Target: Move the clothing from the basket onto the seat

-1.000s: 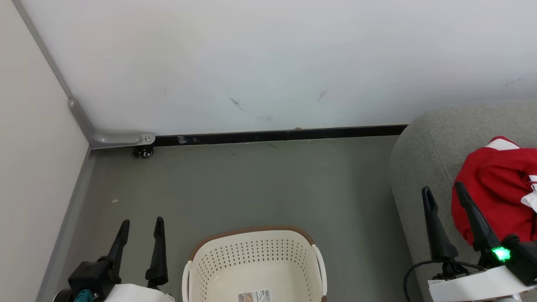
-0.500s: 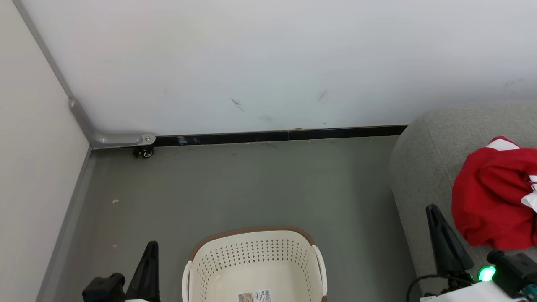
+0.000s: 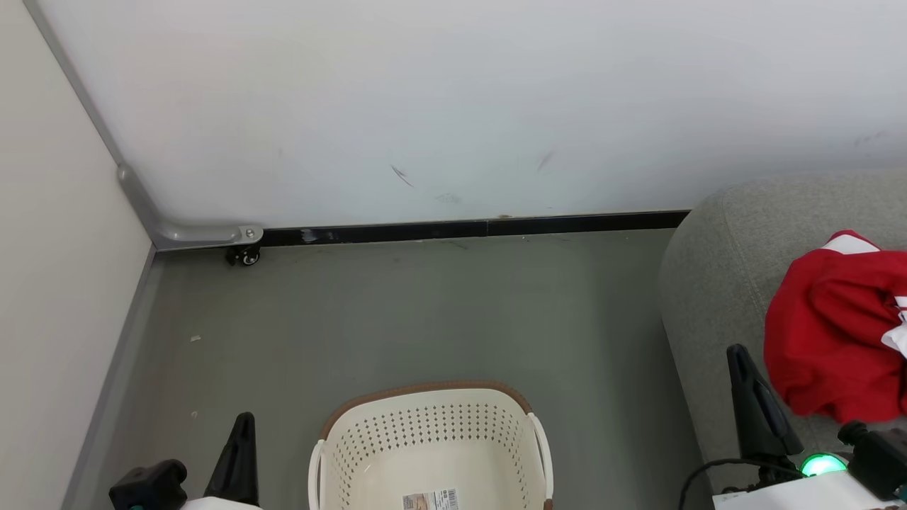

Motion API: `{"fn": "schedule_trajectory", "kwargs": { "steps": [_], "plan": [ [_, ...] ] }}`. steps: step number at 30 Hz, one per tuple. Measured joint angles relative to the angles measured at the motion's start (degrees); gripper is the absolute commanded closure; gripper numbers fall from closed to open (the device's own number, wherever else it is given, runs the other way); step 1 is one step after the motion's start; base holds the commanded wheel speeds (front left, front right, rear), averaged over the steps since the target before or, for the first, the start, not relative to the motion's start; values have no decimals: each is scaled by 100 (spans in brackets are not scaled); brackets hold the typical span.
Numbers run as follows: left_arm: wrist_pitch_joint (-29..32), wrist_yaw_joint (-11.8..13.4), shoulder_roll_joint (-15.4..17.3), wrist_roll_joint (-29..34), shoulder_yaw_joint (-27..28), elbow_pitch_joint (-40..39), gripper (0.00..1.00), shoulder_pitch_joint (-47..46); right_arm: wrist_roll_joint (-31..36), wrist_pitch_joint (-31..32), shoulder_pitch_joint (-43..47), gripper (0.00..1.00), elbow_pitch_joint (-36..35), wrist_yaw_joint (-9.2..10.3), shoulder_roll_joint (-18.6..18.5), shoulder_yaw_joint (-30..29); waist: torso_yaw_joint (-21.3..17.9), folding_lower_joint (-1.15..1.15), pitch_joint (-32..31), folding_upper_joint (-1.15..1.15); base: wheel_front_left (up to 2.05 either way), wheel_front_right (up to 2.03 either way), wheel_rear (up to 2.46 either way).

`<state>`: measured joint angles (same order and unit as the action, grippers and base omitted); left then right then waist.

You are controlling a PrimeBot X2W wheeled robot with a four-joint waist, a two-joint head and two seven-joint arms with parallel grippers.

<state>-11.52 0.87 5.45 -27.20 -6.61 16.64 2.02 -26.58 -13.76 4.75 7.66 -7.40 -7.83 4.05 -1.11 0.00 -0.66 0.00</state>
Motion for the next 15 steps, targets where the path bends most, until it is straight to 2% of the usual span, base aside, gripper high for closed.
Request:
{"fn": "schedule_trajectory", "kwargs": {
  "steps": [7, 15],
  "plan": [
    [168, -46, -19, -472, 64, 3, 100, -5, -541, 118, -6, 100, 7, 0, 33, -60, 10, 2, 2, 0, 0, 0, 0],
    [302, -97, -40, -914, 171, 3, 100, -82, -1027, 254, -14, 100, 26, 0, 66, -153, 21, 18, -5, 0, 0, 0, 0]
  ]
}}
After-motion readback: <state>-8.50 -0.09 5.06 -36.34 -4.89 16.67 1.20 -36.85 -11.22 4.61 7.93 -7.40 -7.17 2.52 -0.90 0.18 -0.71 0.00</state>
